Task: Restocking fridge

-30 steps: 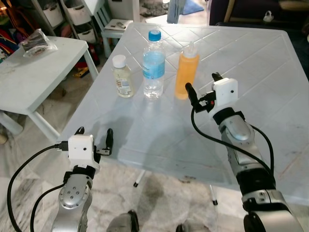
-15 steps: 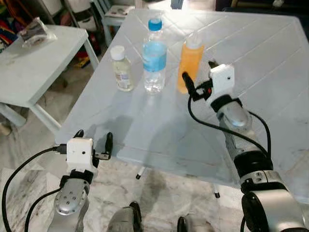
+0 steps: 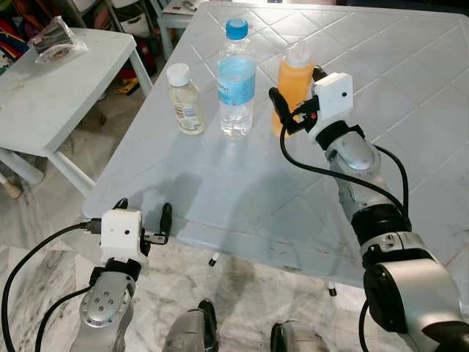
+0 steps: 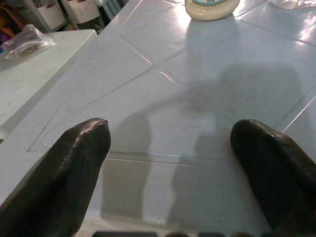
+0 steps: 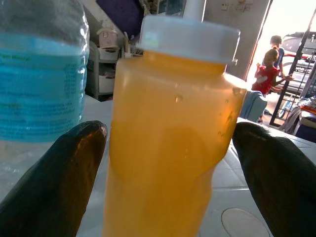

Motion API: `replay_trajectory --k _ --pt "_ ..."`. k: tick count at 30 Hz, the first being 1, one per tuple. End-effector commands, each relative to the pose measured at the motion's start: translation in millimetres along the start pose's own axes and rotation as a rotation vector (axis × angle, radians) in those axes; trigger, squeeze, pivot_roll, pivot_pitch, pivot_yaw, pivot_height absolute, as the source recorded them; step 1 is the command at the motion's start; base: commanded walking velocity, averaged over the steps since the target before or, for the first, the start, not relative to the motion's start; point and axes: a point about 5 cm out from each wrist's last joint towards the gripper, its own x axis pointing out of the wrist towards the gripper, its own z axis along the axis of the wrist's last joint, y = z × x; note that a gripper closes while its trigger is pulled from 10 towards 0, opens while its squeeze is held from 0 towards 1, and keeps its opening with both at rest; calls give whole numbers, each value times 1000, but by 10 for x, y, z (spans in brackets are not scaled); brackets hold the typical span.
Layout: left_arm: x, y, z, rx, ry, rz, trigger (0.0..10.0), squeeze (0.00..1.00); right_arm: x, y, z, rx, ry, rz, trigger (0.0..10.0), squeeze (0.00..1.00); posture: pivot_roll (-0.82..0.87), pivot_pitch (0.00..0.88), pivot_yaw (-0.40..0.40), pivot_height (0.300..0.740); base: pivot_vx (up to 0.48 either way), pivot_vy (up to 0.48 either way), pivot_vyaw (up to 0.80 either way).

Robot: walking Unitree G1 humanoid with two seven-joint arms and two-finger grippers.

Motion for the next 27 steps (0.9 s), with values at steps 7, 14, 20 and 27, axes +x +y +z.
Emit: replay_trajectory --k 7,14,20,27 --pt "-21 1 -2 8 17 -3 10000 0 143 1 135 -1 -40 32 10000 0 70 247 97 740 0 0 0" --pt "-14 -28 -7 3 19 -6 10000 0 200 12 162 -13 -32 54 0 0 65 246 89 740 0 0 0" --pt "-16 -46 -15 -2 21 -5 10000 0 196 38 145 -21 -30 67 0 0 62 245 82 740 0 0 0" --pt "4 -56 -26 -4 24 -7 10000 0 176 40 73 -23 27 72 196 0 48 243 79 740 0 0 0"
